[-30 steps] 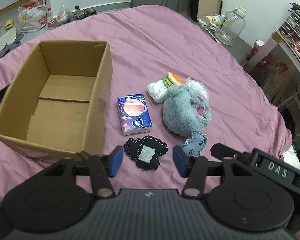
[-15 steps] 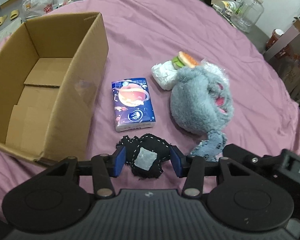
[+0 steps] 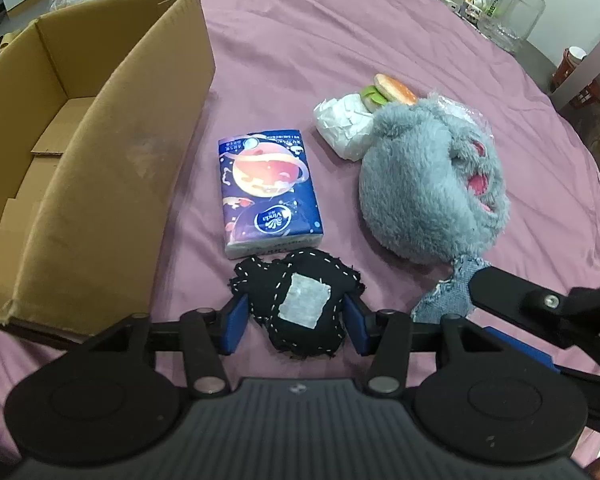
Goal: Organize soft objects
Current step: 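Move left tool to the black sequined pouch while right tool approaches the blue-gray denim plush, then close left tool on the black pouch while right tool grasps the denim plush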
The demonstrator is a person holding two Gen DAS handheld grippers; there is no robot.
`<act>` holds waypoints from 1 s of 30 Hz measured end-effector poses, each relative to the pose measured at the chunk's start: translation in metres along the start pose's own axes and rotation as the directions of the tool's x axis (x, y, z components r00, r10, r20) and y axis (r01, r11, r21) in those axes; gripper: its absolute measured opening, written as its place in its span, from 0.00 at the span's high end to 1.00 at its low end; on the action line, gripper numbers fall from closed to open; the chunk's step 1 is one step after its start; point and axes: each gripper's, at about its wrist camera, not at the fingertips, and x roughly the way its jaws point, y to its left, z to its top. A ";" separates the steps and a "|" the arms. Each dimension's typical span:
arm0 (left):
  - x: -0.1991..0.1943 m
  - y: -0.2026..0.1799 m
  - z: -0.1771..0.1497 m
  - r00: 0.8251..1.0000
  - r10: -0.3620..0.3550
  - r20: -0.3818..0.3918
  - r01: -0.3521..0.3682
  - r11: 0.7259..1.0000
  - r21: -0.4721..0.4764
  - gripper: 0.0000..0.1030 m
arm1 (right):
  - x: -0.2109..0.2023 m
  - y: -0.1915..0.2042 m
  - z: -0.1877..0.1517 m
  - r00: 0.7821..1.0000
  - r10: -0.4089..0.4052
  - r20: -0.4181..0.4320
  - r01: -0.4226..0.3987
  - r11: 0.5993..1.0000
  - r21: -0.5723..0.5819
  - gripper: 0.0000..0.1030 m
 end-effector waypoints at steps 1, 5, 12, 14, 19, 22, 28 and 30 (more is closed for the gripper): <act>-0.001 0.001 0.000 1.000 -0.007 0.000 0.007 1.000 -0.004 0.58 | 0.002 0.001 0.000 1.000 -0.007 -0.002 0.007 1.000 -0.006 0.43; -0.008 0.007 0.001 0.999 -0.036 0.003 0.036 0.999 -0.032 0.68 | 0.008 0.006 -0.001 1.000 -0.028 -0.001 0.028 0.999 -0.027 0.43; -0.030 0.009 -0.003 0.997 -0.069 0.031 0.070 0.997 -0.026 0.69 | 0.017 0.017 -0.006 0.994 -0.109 0.013 0.110 0.990 -0.093 0.43; -0.038 0.011 -0.004 0.997 -0.075 0.036 0.076 0.997 -0.031 0.69 | 0.020 0.021 -0.008 0.991 -0.134 0.020 0.136 0.984 -0.119 0.44; -0.064 0.020 -0.006 0.993 -0.099 0.065 0.102 0.994 -0.039 0.69 | 0.022 0.029 -0.016 0.979 -0.198 0.044 0.203 0.964 -0.171 0.65; -0.083 0.027 -0.007 0.989 -0.122 0.084 0.125 0.992 -0.034 0.69 | 0.013 0.031 -0.022 0.976 -0.207 0.062 0.215 0.961 -0.174 0.74; -0.111 0.047 -0.004 0.979 -0.157 0.133 0.164 0.986 -0.039 0.68 | -0.011 0.047 -0.039 0.970 -0.215 0.113 0.234 0.951 -0.204 0.83; -0.117 0.056 -0.002 0.976 -0.161 0.147 0.170 0.984 -0.047 0.69 | -0.019 0.053 -0.041 0.968 -0.212 0.135 0.238 0.947 -0.214 0.85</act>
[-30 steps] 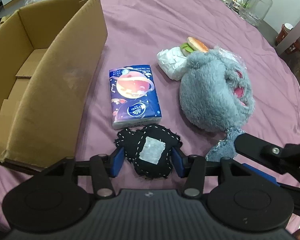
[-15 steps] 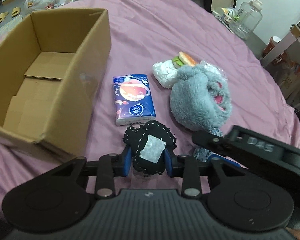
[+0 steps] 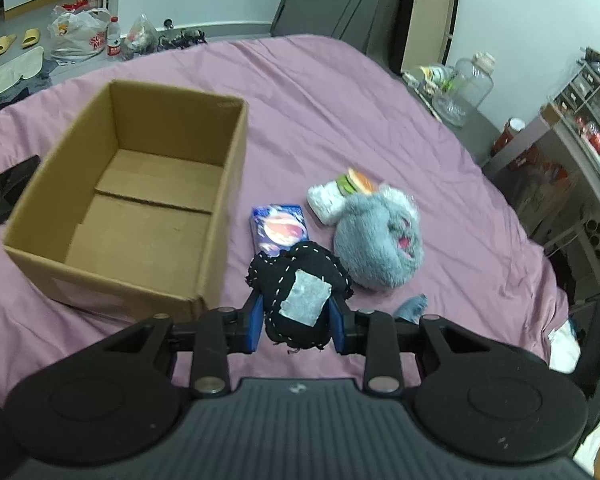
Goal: Organize soft objects
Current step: 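Close left tool on the black pouch while right tool grasps the denim plush, then carry both items over the cardboard box and open both tools to drop them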
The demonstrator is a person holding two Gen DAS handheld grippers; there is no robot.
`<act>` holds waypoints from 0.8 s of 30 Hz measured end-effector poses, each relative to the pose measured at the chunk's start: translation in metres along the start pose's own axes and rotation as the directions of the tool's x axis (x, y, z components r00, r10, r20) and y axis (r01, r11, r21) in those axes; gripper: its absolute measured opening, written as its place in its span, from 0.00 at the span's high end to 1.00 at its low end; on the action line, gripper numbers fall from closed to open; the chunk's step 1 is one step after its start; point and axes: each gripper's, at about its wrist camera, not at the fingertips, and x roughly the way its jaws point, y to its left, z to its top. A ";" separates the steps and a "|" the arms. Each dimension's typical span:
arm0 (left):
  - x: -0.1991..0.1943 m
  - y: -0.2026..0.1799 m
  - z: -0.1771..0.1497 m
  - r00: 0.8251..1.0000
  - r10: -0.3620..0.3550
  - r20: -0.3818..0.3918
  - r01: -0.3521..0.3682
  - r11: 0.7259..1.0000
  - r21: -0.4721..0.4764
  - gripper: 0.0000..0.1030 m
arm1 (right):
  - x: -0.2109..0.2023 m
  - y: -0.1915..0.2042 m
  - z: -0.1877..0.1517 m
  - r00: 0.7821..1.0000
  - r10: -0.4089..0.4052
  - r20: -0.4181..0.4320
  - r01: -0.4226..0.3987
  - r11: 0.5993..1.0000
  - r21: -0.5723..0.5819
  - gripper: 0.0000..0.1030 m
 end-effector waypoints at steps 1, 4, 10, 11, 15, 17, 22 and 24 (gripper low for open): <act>-0.004 0.003 0.002 1.000 -0.001 0.007 0.001 1.000 -0.006 0.69 | -0.006 0.002 0.000 1.000 0.002 0.013 -0.002 1.000 -0.001 0.85; -0.019 0.012 0.007 0.999 -0.017 0.034 0.018 1.000 -0.010 0.69 | -0.020 0.010 0.000 0.999 0.007 0.053 -0.006 1.000 -0.018 0.86; -0.035 0.034 0.021 0.997 -0.027 0.072 0.028 1.000 -0.010 0.68 | -0.039 0.039 0.001 0.994 0.020 0.109 -0.013 0.998 -0.065 0.86; -0.037 0.039 0.023 0.997 -0.028 0.076 0.028 1.000 -0.010 0.68 | -0.041 0.045 0.001 0.993 0.023 0.116 -0.015 0.997 -0.076 0.86; -0.041 0.059 0.036 0.995 -0.027 0.093 0.028 1.000 -0.010 0.69 | -0.045 0.070 0.001 0.990 0.034 0.139 -0.017 0.992 -0.124 0.86; -0.042 0.069 0.043 0.994 -0.026 0.102 0.028 1.000 -0.014 0.69 | -0.046 0.083 0.003 0.988 0.042 0.150 -0.020 0.989 -0.145 0.86; -0.039 0.090 0.067 0.994 -0.038 0.107 0.041 0.999 -0.025 0.69 | -0.046 0.113 0.007 0.984 0.059 0.170 -0.027 0.983 -0.184 0.86; -0.037 0.097 0.078 0.992 -0.032 0.120 0.035 0.999 -0.023 0.69 | -0.046 0.124 0.009 0.982 0.063 0.176 -0.028 0.980 -0.197 0.86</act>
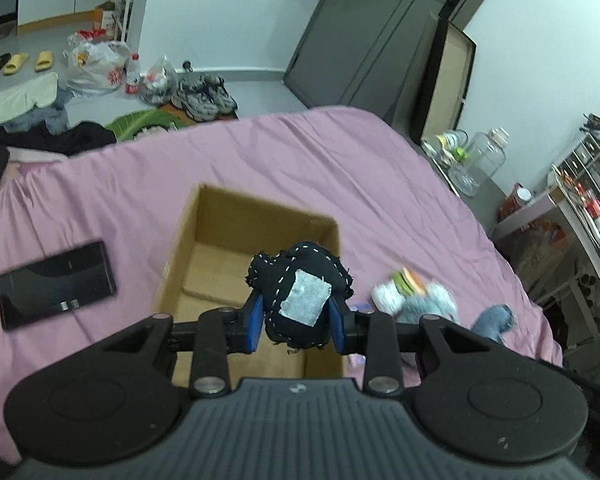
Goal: Organize soft objects
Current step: 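Carry both items over the cardboard box and open both tools to drop them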
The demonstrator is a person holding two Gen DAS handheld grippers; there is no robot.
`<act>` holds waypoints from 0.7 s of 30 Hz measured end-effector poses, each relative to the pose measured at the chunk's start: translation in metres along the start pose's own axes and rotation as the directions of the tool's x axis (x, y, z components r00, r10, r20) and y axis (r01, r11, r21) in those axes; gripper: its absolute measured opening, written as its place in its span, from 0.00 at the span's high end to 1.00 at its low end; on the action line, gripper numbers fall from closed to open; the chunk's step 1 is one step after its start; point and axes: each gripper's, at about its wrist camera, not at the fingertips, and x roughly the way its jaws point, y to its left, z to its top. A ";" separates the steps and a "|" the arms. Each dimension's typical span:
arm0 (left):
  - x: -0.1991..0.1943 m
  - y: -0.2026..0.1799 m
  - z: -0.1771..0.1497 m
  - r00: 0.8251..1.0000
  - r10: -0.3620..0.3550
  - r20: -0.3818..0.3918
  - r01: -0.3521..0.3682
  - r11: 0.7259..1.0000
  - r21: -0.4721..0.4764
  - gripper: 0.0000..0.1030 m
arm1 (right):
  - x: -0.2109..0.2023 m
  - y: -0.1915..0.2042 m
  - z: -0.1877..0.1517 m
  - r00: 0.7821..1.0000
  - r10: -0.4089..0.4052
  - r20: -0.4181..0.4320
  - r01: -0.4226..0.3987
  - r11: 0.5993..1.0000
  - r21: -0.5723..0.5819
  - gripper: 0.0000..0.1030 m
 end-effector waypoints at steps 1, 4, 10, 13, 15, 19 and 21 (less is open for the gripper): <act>0.002 0.003 0.005 1.000 -0.002 0.005 0.002 1.000 0.000 0.69 | 0.001 0.005 0.003 1.000 0.002 0.003 -0.002 1.000 -0.005 0.86; 0.013 0.014 0.019 1.000 -0.004 0.002 0.004 1.000 -0.005 0.69 | 0.004 0.021 0.009 1.000 0.002 0.009 -0.002 1.000 -0.027 0.86; 0.044 0.026 0.032 0.999 -0.011 -0.049 0.011 1.000 -0.012 0.69 | 0.015 0.045 0.019 1.000 0.013 0.010 -0.013 0.998 -0.054 0.86; 0.056 0.032 0.033 0.998 -0.028 -0.055 0.027 1.000 -0.016 0.68 | 0.027 0.056 0.021 1.000 0.022 0.002 -0.022 0.998 -0.064 0.86; 0.064 0.038 0.032 0.997 -0.037 -0.065 0.035 0.999 -0.029 0.68 | 0.037 0.065 0.021 0.999 0.030 -0.012 -0.031 0.997 -0.074 0.86; 0.078 0.046 0.032 0.996 -0.034 -0.080 0.031 0.998 -0.049 0.68 | 0.059 0.079 0.018 0.998 0.039 -0.045 -0.043 0.994 -0.097 0.86; 0.083 0.049 0.032 0.996 -0.031 -0.084 0.027 0.998 -0.052 0.67 | 0.070 0.086 0.017 0.997 0.051 -0.066 -0.057 0.993 -0.101 0.86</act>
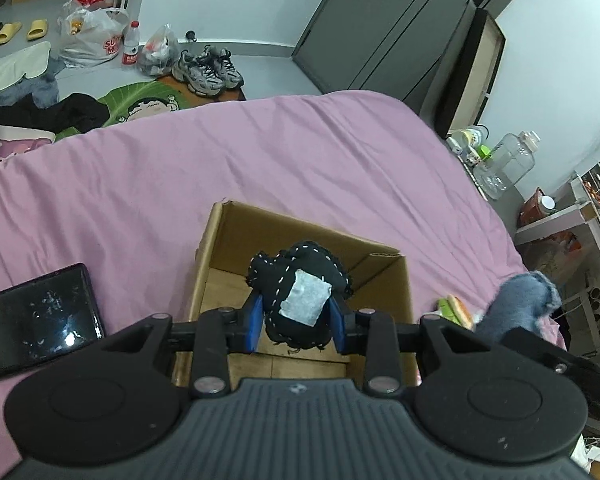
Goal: Organize soft objects
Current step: 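Carry both items over the cardboard box and open both tools to drop them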
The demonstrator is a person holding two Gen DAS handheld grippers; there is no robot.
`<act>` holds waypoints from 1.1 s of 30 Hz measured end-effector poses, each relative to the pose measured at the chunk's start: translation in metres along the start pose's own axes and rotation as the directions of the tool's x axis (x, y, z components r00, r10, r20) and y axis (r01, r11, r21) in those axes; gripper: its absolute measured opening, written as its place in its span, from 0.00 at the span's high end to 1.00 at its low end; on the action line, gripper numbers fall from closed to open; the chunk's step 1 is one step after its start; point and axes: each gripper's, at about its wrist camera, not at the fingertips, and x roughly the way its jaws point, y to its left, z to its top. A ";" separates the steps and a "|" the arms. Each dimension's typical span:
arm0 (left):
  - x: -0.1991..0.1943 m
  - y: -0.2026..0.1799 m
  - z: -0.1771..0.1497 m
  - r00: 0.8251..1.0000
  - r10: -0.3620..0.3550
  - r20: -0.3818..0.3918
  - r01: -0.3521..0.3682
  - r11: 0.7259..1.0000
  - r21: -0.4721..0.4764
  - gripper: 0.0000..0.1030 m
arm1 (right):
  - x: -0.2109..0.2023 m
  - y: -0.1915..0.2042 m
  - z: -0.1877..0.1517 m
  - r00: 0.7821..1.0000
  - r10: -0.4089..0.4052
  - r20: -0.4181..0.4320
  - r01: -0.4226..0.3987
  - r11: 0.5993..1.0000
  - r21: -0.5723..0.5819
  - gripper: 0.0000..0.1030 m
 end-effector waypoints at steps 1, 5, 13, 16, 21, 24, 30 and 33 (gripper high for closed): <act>0.002 0.002 0.001 1.000 0.000 -0.001 0.000 1.000 -0.004 0.67 | 0.007 0.003 0.000 1.000 0.004 -0.011 -0.004 1.000 -0.004 0.86; 0.002 0.003 0.004 0.999 0.002 0.033 -0.002 1.000 -0.002 0.64 | 0.025 0.010 0.000 0.999 0.009 -0.044 -0.010 1.000 -0.007 0.86; 0.002 0.010 0.012 0.999 -0.026 0.048 0.027 0.999 -0.018 0.36 | 0.047 0.015 0.003 0.996 0.013 -0.087 -0.013 1.000 -0.009 0.83; -0.004 0.014 0.013 0.997 -0.006 0.075 0.008 1.000 -0.026 0.34 | 0.053 0.017 0.002 0.994 0.022 -0.108 -0.022 1.000 -0.006 0.79; -0.011 0.016 0.015 0.996 0.032 0.078 -0.031 0.999 -0.023 0.33 | 0.042 0.011 0.003 0.994 0.023 -0.107 -0.022 1.000 0.003 0.71; -0.014 0.011 0.015 0.996 0.045 0.072 -0.044 0.999 -0.004 0.33 | 0.025 0.001 0.004 0.995 0.010 -0.097 -0.010 1.000 0.007 0.69; -0.026 -0.012 0.005 0.995 0.068 0.077 -0.074 0.995 0.073 0.23 | -0.011 -0.030 0.002 0.996 -0.043 -0.072 0.044 0.999 0.016 0.57; -0.032 -0.025 -0.001 0.995 0.070 0.075 -0.077 0.993 0.093 0.22 | -0.026 -0.045 0.000 0.996 -0.062 -0.066 0.063 0.998 0.027 0.53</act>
